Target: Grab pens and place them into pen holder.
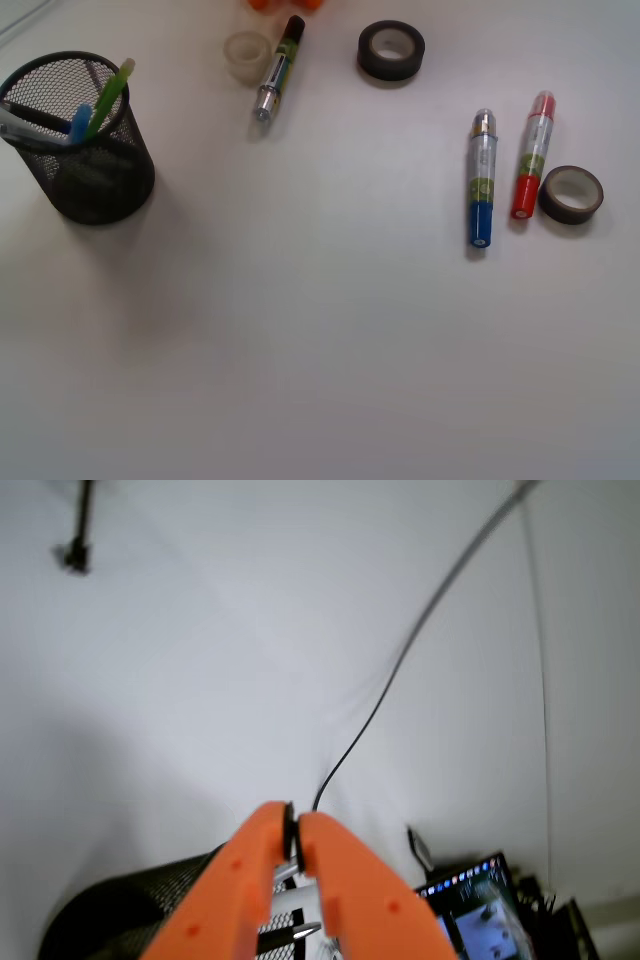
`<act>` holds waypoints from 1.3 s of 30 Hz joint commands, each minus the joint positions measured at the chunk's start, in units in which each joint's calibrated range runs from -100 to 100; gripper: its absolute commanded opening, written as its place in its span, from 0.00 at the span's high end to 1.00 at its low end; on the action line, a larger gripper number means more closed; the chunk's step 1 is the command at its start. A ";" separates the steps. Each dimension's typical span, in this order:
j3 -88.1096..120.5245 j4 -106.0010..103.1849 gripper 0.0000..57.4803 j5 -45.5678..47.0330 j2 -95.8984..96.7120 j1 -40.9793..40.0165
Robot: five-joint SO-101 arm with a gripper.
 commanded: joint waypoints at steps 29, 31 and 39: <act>23.31 68.63 0.99 22.12 -41.05 -8.14; 23.22 68.63 0.99 22.08 -41.05 -8.14; 23.13 69.16 0.99 18.41 -40.97 -8.14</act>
